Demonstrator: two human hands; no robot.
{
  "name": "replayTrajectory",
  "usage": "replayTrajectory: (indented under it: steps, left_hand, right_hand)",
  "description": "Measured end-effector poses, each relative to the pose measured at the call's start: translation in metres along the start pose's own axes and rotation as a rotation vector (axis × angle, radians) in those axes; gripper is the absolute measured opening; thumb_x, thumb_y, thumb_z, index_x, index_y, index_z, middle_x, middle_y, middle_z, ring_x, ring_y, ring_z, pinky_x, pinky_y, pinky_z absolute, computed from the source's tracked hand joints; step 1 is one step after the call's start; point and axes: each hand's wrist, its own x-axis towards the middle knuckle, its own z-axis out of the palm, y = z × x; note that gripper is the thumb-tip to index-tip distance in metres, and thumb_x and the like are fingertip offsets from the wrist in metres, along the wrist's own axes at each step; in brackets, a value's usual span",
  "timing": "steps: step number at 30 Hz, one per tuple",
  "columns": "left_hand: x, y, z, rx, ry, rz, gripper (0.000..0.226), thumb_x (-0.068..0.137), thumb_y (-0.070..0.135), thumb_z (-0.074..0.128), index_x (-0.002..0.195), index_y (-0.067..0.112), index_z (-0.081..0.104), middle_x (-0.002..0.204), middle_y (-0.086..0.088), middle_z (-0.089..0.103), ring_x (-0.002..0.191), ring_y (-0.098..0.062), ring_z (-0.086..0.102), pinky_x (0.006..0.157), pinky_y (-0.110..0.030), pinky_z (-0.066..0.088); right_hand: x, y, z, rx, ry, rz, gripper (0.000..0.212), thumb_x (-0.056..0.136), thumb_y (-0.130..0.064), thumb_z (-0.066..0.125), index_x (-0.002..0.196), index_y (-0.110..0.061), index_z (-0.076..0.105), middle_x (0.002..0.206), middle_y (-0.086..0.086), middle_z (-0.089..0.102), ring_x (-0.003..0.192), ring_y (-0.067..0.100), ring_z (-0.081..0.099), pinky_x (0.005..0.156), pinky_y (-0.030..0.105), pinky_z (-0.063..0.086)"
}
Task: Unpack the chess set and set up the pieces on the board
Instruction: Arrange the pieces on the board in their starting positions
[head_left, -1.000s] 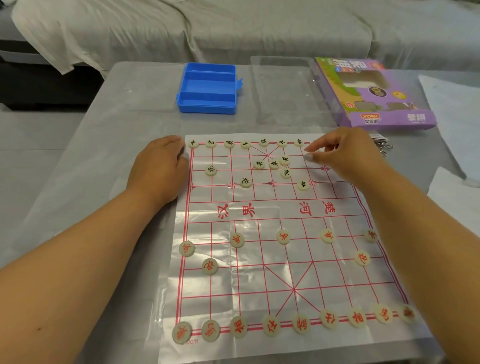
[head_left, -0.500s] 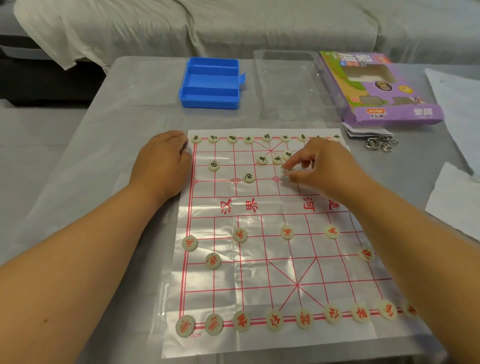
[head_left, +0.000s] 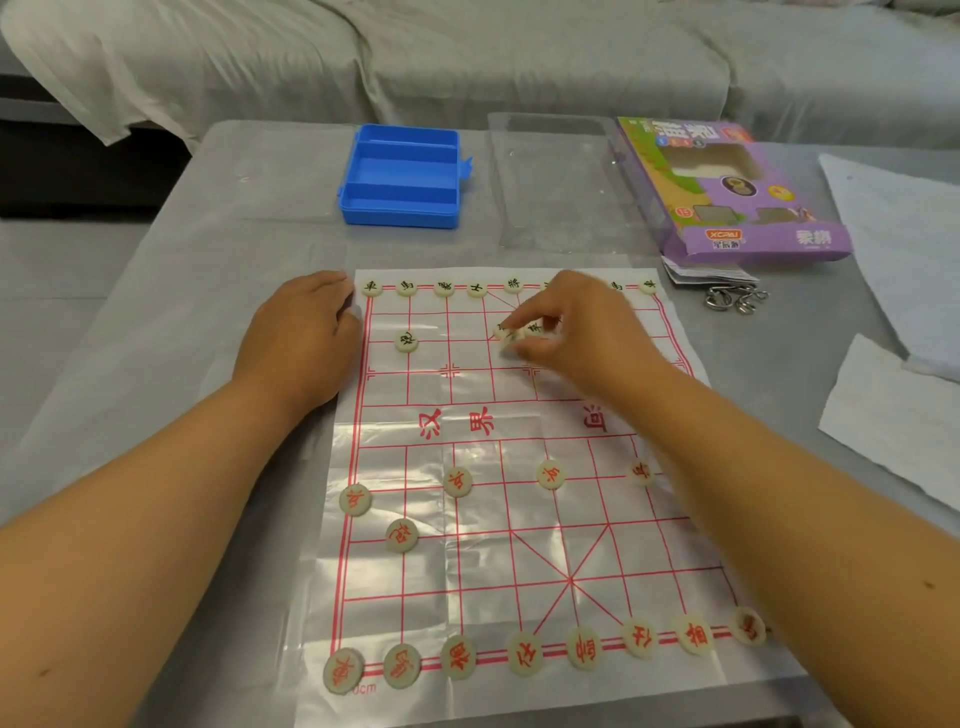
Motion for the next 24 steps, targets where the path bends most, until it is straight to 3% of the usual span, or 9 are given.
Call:
replayTrajectory:
  steps: [4,8,19,24]
  left_hand:
    - [-0.001,0.002,-0.001,-0.011,0.000,-0.001,0.044,0.100,0.025,0.037,0.140,0.009,0.045,0.145,-0.009,0.044,0.134,-0.027,0.038,0.112,-0.040,0.029]
    - [-0.002,0.002,-0.002,-0.008,-0.007,-0.002,0.043,0.100,0.025,0.037,0.139,0.009,0.045,0.145,-0.009,0.044,0.133,-0.027,0.038,0.112,-0.040,0.028]
    - [-0.002,0.003,-0.002,-0.005,-0.017,-0.019,0.045,0.100,0.025,0.035,0.141,0.009,0.042,0.147,-0.009,0.041,0.136,-0.026,0.035,0.114,-0.041,0.027]
    - [-0.003,0.004,-0.003,-0.013,-0.015,-0.022,0.045,0.100,0.025,0.036,0.141,0.009,0.043,0.147,-0.009,0.042,0.135,-0.026,0.036,0.114,-0.040,0.028]
  right_hand:
    - [-0.011,0.059,-0.032,0.107,0.205,0.246,0.028,0.074,-0.034,0.077,0.100,-0.023,0.073,0.068,-0.012,0.048,0.059,0.005,0.044,0.055,0.018,0.032]
    - [-0.021,0.087,-0.035,0.137,0.177,0.365,0.028,0.075,-0.033,0.075,0.100,-0.022,0.073,0.065,-0.007,0.047,0.055,0.009,0.039,0.052,0.020,0.029]
    - [-0.028,0.082,-0.030,0.065,0.163,0.308,0.037,0.076,-0.036,0.073,0.110,-0.024,0.068,0.075,-0.007,0.050,0.064,0.010,0.043,0.056,0.022,0.035]
    - [-0.038,0.059,-0.021,0.031,0.032,0.205,0.034,0.074,-0.040,0.073,0.106,-0.031,0.069,0.083,-0.010,0.049,0.072,0.008,0.044,0.064,0.022,0.038]
